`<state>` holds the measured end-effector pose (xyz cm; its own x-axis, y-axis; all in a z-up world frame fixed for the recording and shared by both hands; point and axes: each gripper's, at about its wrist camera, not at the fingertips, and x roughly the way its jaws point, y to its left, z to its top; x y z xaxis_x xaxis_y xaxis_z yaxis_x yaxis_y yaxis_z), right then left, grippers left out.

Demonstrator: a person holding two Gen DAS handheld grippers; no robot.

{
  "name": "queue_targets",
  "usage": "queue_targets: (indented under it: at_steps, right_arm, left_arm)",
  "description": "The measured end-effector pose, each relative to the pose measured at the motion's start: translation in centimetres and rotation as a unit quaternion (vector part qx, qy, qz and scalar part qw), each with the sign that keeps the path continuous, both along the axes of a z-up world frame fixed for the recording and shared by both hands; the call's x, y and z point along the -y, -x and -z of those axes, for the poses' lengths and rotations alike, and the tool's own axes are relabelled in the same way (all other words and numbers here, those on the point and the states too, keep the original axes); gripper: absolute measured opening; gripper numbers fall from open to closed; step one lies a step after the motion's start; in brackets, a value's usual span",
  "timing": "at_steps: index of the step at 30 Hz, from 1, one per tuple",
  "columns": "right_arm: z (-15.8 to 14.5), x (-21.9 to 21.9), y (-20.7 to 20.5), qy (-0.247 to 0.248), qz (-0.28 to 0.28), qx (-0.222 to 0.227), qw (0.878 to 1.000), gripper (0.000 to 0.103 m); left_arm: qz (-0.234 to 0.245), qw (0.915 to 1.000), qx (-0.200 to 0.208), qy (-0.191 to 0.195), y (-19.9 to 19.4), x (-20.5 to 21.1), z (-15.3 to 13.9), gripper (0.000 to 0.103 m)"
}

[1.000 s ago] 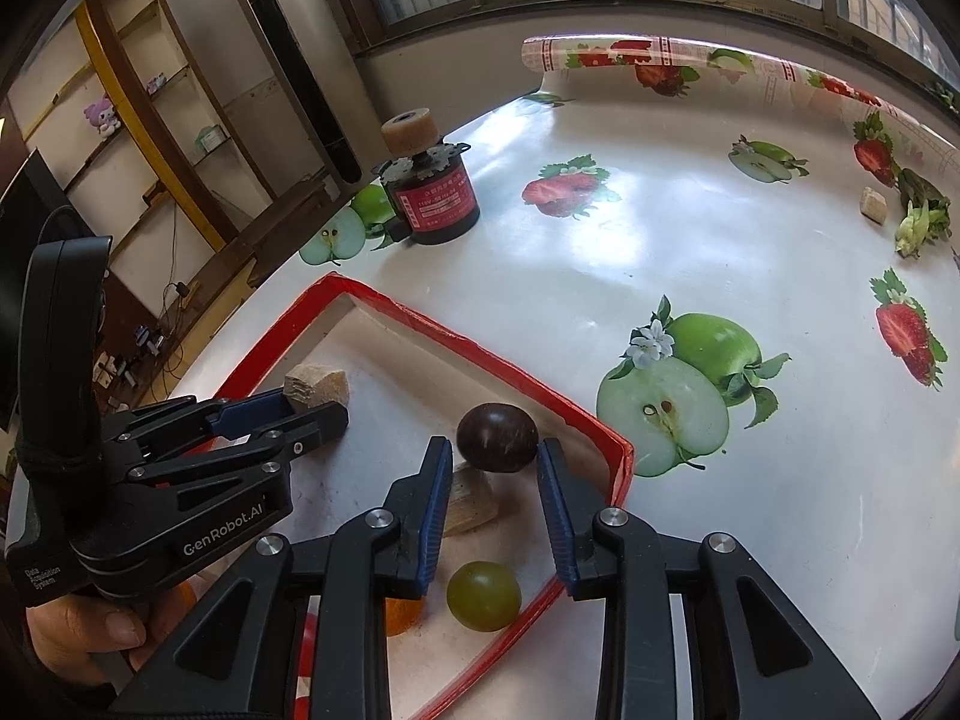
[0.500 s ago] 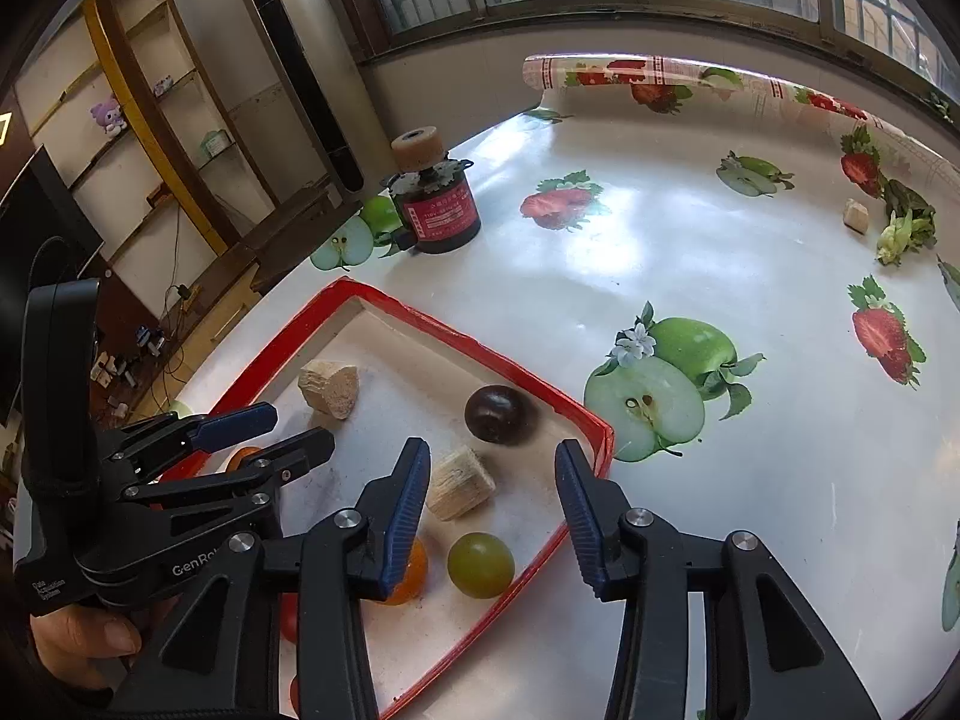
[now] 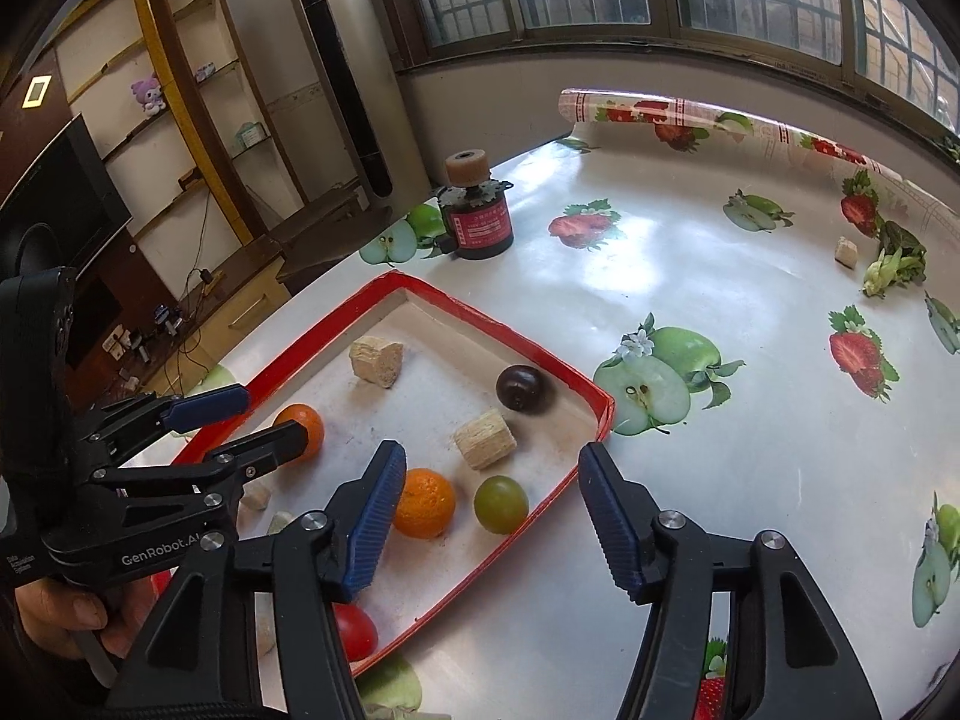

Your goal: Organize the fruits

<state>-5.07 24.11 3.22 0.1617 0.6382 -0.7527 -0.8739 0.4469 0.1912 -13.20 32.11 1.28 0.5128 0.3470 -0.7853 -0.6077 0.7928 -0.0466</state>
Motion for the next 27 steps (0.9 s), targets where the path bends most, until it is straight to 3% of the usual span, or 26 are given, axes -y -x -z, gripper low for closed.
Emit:
queue_targets:
  at_steps: [12,16,27]
  right_arm:
    - [-1.1,2.6,2.8,0.006,-0.059,0.034,0.998,0.072]
    - [-1.4,3.6,3.9,0.005,-0.080,0.060,0.995,0.082]
    - [-1.4,5.5,6.4,-0.003,-0.151,0.086,0.985,0.084]
  left_arm:
    - [0.003,0.9997,0.014,-0.019,3.1,3.3,-1.4,0.070]
    - [-0.008,0.9993,0.022,-0.030,4.9,4.2,-1.6,0.082]
    - [-0.017,0.9989,0.022,-0.038,7.7,5.8,-1.8,0.082]
